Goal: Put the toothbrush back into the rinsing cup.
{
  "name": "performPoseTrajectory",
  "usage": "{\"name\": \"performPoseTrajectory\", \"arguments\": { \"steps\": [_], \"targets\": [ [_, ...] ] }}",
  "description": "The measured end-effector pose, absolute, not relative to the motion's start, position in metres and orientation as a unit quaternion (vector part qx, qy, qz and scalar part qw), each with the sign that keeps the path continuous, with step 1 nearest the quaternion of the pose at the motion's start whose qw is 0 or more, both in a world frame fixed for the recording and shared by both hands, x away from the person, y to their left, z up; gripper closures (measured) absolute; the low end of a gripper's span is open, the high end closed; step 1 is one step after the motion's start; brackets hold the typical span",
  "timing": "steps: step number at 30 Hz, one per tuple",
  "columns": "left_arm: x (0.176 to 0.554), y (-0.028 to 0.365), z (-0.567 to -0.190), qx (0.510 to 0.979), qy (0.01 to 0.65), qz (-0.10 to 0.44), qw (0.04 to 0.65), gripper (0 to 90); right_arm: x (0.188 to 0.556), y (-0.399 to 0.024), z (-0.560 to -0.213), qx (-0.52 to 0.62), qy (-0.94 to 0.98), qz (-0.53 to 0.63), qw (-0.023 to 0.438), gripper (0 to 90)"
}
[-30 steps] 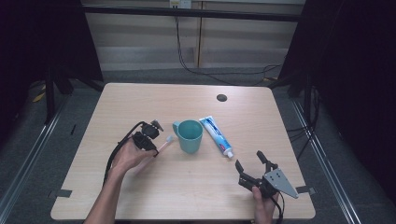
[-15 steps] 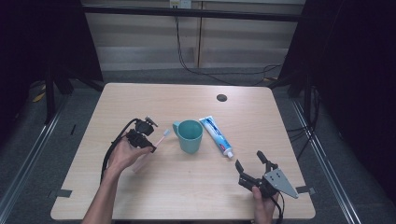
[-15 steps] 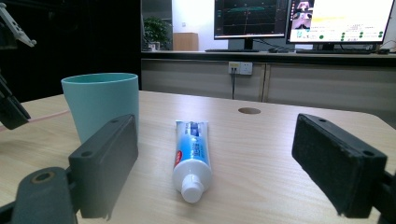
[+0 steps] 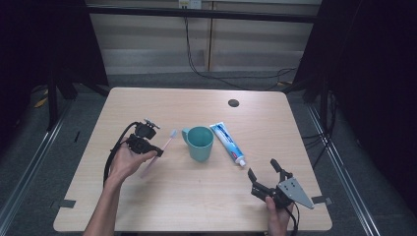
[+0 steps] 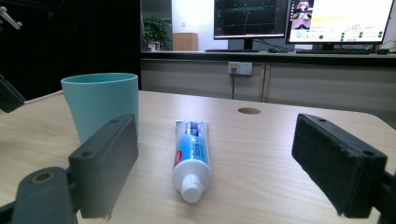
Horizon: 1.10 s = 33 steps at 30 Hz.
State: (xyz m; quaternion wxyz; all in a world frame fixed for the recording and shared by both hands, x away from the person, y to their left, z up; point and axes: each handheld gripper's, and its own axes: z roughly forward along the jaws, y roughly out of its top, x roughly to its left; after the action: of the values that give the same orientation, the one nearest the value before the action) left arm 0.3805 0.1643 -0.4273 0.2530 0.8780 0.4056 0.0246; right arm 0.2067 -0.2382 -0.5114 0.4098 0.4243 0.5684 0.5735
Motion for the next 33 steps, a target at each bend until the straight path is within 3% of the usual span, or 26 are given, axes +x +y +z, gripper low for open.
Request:
{"name": "performPoseTrajectory", "arguments": {
  "steps": [11,33],
  "targets": [
    [0.377,0.173,-0.416,0.856,0.421,0.042,0.298,78.8,0.207,-0.238,-0.511,0.424,0.568,0.573,0.410,13.7],
    [0.363,0.175,-0.394,0.831,0.381,0.074,0.399,78.8,0.207,-0.238,-0.511,0.424,0.568,0.573,0.410,13.7]
  ]
}}
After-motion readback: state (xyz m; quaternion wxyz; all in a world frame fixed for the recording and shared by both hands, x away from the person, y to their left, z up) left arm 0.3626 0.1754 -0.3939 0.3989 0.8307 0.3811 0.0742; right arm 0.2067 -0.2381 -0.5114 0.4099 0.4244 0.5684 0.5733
